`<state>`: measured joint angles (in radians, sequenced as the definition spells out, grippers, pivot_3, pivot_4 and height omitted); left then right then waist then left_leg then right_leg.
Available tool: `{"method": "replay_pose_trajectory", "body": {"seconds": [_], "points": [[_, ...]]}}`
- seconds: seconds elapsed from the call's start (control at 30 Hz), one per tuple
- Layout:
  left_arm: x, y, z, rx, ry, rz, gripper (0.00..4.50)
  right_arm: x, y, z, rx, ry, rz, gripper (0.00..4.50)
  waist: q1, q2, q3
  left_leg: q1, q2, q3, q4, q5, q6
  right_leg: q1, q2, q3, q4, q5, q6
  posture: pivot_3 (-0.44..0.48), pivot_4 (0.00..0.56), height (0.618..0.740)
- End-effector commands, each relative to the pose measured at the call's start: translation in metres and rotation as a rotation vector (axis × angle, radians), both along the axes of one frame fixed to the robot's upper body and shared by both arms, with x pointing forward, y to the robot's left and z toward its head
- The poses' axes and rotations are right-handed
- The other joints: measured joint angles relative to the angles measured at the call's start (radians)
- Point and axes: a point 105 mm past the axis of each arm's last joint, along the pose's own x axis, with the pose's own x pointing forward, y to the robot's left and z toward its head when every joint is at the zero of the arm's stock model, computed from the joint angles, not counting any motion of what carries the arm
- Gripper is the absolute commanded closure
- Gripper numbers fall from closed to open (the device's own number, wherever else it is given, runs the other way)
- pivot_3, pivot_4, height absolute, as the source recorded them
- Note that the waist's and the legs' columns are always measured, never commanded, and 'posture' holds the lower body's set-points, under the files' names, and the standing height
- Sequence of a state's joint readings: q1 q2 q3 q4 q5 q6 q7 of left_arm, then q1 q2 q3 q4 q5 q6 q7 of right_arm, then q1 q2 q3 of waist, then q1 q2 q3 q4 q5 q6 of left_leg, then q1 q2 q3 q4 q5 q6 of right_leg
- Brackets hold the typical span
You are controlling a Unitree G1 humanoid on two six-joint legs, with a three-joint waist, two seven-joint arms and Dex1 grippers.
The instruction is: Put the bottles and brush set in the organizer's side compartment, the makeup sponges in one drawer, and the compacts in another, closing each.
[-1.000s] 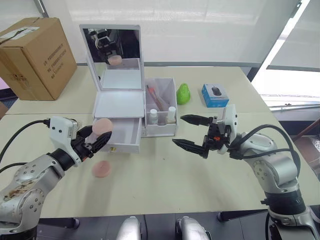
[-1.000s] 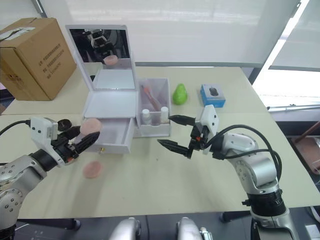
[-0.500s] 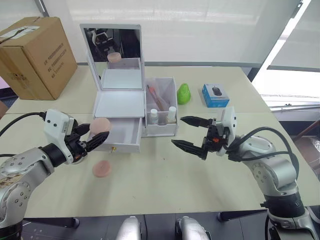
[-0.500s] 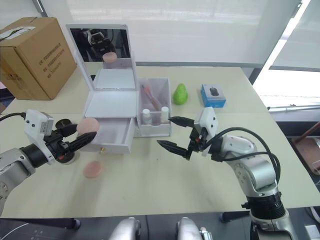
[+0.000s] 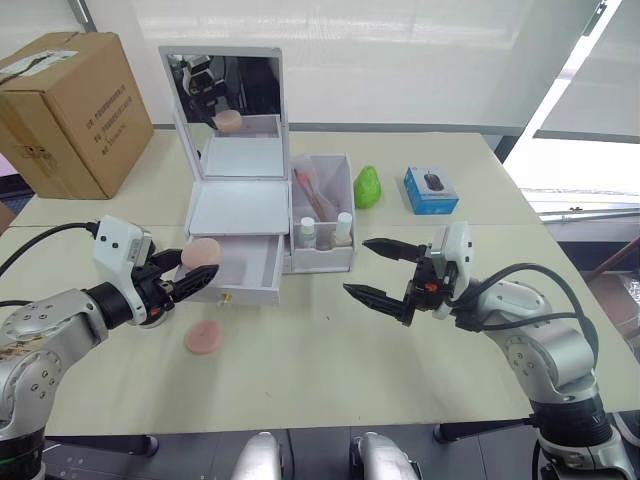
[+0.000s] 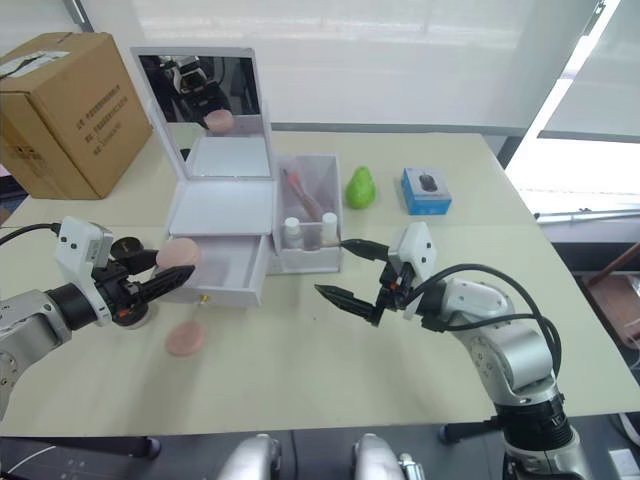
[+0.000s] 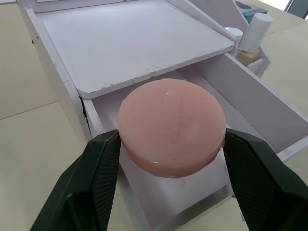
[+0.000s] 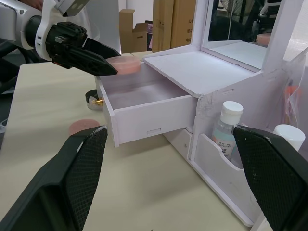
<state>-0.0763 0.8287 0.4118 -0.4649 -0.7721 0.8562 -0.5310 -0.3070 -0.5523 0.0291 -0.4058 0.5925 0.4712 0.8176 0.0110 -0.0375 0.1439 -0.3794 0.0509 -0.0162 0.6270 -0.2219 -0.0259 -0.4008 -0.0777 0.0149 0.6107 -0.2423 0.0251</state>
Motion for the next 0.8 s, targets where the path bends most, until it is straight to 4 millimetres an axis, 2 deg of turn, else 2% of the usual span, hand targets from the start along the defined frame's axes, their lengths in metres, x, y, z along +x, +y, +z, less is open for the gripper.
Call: {"method": "replay_pose_trajectory", "body": {"seconds": [0.03,0.2,0.3,0.43,0.53,0.63,0.7,0.8], "points": [[-0.001,-0.001,0.008,0.021,-0.028,-0.003,0.03,-0.005,0.002,0.010,0.008,-0.044,0.006,0.00,0.000,0.000,0.000,0.000,0.000,0.000,0.000,0.000,0.000,0.000,0.000,0.000,0.000,0.000,0.000,0.000,0.150,0.722],[0.000,-0.001,0.014,0.005,-0.051,0.001,0.03,-0.004,0.001,0.009,0.007,-0.042,0.001,0.00,0.000,0.000,0.000,-0.001,0.000,0.000,0.000,0.000,0.000,-0.001,0.000,0.000,0.000,0.000,0.000,0.000,0.150,0.722],[-0.001,0.011,0.025,-0.038,-0.092,0.030,0.03,-0.001,-0.004,0.009,0.003,-0.043,-0.022,0.00,0.000,0.000,0.000,-0.002,0.000,0.000,0.000,0.000,0.000,-0.001,0.000,0.000,0.000,0.000,0.000,0.000,0.150,0.722],[-0.017,0.054,0.026,0.020,-0.081,0.114,0.03,0.004,-0.032,0.008,-0.032,-0.052,-0.110,0.00,-0.002,0.000,0.000,-0.002,0.000,0.000,0.000,0.000,0.000,-0.002,0.000,0.000,0.000,0.001,0.000,0.000,0.150,0.722],[-0.036,0.101,0.027,0.053,-0.058,0.215,0.03,0.006,-0.068,0.005,-0.078,-0.055,-0.197,0.00,-0.002,0.000,0.000,-0.001,0.000,0.001,0.000,0.000,0.000,-0.003,0.000,0.001,0.000,0.000,-0.001,0.000,0.150,0.722],[-0.056,0.155,0.012,0.212,0.011,0.355,0.03,0.006,-0.107,-0.001,-0.110,-0.054,-0.295,0.00,0.000,0.000,0.001,0.002,0.000,0.001,-0.001,0.000,0.000,-0.005,-0.001,0.000,-0.002,0.000,-0.001,0.000,0.150,0.722],[-0.066,0.176,0.007,0.285,0.038,0.400,0.03,0.005,-0.130,-0.008,-0.133,-0.039,-0.352,0.00,0.002,0.000,0.001,0.002,0.000,0.003,-0.002,-0.002,-0.003,-0.005,-0.003,0.000,-0.003,0.000,-0.002,0.000,0.150,0.722],[-0.076,0.205,0.012,0.360,0.023,0.495,0.03,0.002,-0.171,-0.021,-0.191,-0.005,-0.455,0.00,0.008,-0.002,0.002,0.000,0.000,0.009,-0.003,-0.006,-0.010,-0.007,-0.011,-0.005,-0.003,0.000,-0.001,0.000,0.150,0.722]]}}
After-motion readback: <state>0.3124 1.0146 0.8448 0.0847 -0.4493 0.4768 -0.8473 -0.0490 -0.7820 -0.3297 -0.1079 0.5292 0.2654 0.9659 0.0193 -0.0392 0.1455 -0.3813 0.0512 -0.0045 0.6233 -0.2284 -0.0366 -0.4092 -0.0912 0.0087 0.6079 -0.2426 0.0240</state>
